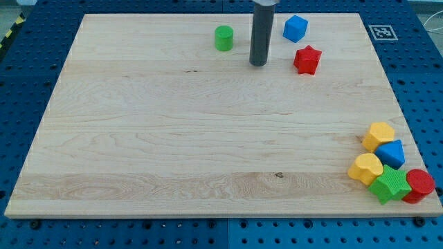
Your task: Move the red star to the yellow hexagon
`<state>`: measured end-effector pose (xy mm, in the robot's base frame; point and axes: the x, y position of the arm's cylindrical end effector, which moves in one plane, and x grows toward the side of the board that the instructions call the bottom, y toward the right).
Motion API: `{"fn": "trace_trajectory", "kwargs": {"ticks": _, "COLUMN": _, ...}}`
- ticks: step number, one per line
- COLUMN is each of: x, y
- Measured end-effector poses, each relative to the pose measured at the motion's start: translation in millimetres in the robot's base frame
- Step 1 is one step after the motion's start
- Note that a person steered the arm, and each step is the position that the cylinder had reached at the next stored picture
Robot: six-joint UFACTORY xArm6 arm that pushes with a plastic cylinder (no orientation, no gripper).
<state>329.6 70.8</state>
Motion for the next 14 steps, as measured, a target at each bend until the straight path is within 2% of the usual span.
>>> {"fn": "trace_trajectory", "kwargs": {"ticks": 1, "x": -30.7, "y": 0.5}}
{"fn": "trace_trajectory", "kwargs": {"ticks": 2, "x": -51.9, "y": 32.0}}
{"fn": "trace_trajectory", "kwargs": {"ticks": 3, "x": -47.1, "y": 68.7}}
{"fn": "trace_trajectory", "kwargs": {"ticks": 5, "x": 41.8, "y": 98.3}}
{"fn": "trace_trajectory", "kwargs": {"ticks": 6, "x": 55.4, "y": 107.9}}
{"fn": "trace_trajectory", "kwargs": {"ticks": 7, "x": 21.5, "y": 96.6}}
{"fn": "trace_trajectory", "kwargs": {"ticks": 8, "x": -4.8, "y": 111.7}}
{"fn": "trace_trajectory", "kwargs": {"ticks": 9, "x": 24.2, "y": 142.1}}
{"fn": "trace_trajectory", "kwargs": {"ticks": 11, "x": 117.1, "y": 148.2}}
{"fn": "trace_trajectory", "kwargs": {"ticks": 12, "x": 122.1, "y": 148.2}}
{"fn": "trace_trajectory", "kwargs": {"ticks": 13, "x": 80.2, "y": 148.2}}
{"fn": "trace_trajectory", "kwargs": {"ticks": 14, "x": 56.0, "y": 144.9}}
